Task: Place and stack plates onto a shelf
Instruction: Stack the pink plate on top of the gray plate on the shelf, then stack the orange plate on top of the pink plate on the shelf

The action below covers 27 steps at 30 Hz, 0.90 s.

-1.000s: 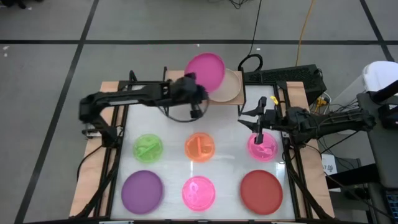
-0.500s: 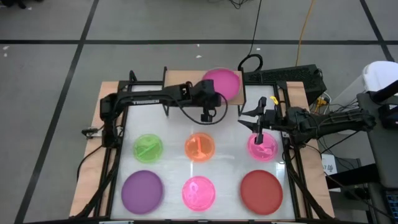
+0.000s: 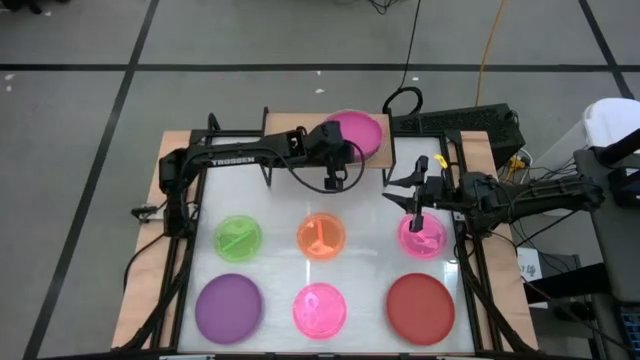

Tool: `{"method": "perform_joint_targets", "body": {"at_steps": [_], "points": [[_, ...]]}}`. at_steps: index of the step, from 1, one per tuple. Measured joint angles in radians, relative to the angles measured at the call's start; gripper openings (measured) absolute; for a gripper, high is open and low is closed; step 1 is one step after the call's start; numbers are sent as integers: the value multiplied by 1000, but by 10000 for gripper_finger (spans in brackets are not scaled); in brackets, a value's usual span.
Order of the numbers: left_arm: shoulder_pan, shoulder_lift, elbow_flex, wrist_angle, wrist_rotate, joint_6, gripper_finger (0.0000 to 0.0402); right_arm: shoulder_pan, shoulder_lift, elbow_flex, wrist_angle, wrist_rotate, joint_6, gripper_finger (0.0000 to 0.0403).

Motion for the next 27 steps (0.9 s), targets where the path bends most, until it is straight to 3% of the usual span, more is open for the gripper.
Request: {"method": "perform_joint_targets", "body": {"at_steps": [9,20,23,27], "points": [[-9,-48,-1,-13,-87,-15,162,0,0,0,-13,0,0,123],[-67,-348,-10,-177,-84,-176,170,0,0,0,-50,-1,49,123],[-110,-461,-99,-169,-77,-202,170,2,2,0,-70,-1,50,123],[-160,-627,-326,3,-78,-253,170,25,3,0,-88,0,48,123]]}}
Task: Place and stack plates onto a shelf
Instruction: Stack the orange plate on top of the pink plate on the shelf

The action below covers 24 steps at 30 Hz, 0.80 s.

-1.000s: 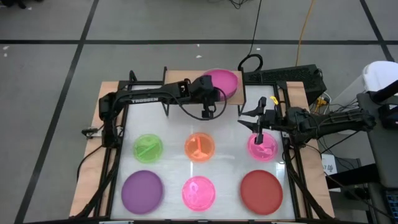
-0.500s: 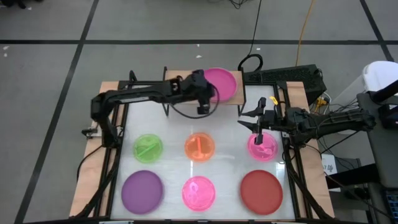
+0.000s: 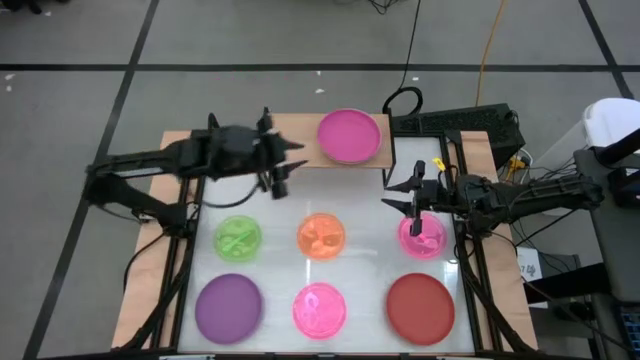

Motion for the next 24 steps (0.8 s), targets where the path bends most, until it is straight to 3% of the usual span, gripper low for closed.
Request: {"method": "perform_joint_targets", "body": {"at_steps": [7,11,13,17,24], "points": [[-93,-239,-500,516,-3,-114,170,41,18,27,-28,1,-3,123],[-111,-303,-678,769,-5,-128,170,55,88,139,-240,-1,20,123],[-112,-310,-738,842,-4,-156,170,61,143,208,-369,-16,50,123],[-112,-307,-813,919,-5,-196,170,62,259,314,-538,-149,81,123],[-108,-300,-823,922,-12,-190,170,67,422,323,-706,-369,168,123]]}}
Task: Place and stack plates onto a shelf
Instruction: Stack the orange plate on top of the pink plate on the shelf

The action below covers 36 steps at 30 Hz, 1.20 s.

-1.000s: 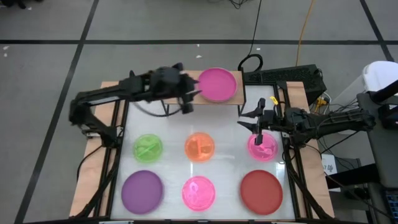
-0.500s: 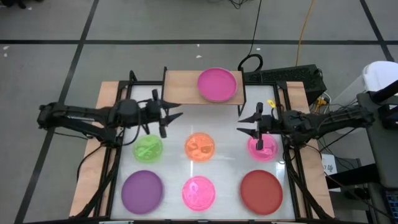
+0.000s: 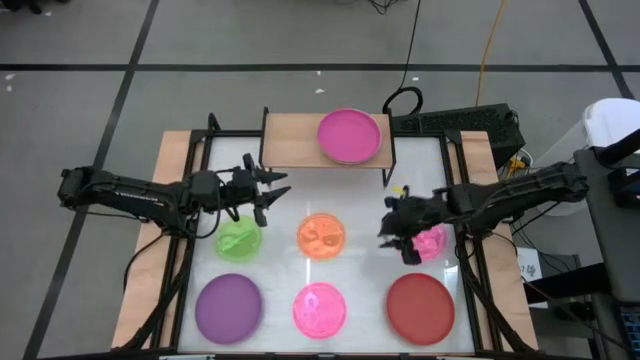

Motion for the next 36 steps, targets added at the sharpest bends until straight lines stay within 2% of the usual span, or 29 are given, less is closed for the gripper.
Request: {"method": "perform_joint_targets", "body": {"at_steps": [5,9,20,29,32,36], "points": [[0,0,0,0,0,1,170,7,89,-50,-85,-122,74,123],[0,1,0,-5,0,1,170,40,132,-117,-50,-214,76,123],[-1,1,0,-22,0,-6,170,135,173,-256,125,-239,185,123],[-1,1,0,-37,0,-26,170,183,172,-361,279,-206,263,122],[-1,1,0,-39,0,-15,170,186,171,-386,290,-208,293,104],[-1,1,0,-39,0,9,170,186,171,-390,290,-210,309,51]]}}
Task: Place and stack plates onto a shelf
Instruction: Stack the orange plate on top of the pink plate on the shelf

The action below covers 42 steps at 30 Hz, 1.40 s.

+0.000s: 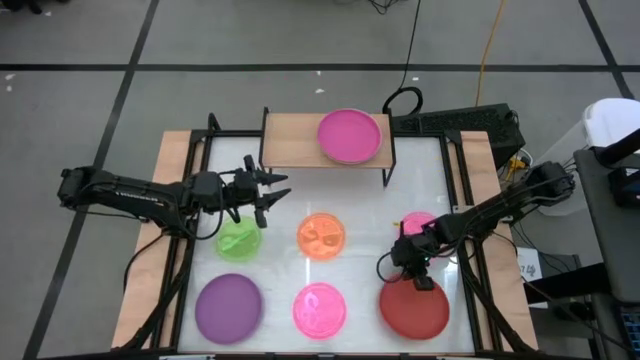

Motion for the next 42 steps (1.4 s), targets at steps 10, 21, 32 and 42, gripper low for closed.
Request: {"method": "perform_joint_targets", "body": {"at_steps": [10,21,32,42], "points": [[0,0,0,2,0,-25,170,-6,-25,0,24,30,-14,3],[0,0,1,-19,0,29,170,-54,-95,27,120,114,-47,1],[0,0,1,-21,0,31,170,-279,-109,164,201,269,-3,1],[0,0,1,-21,0,31,170,-548,-109,310,378,331,-85,0]]}}
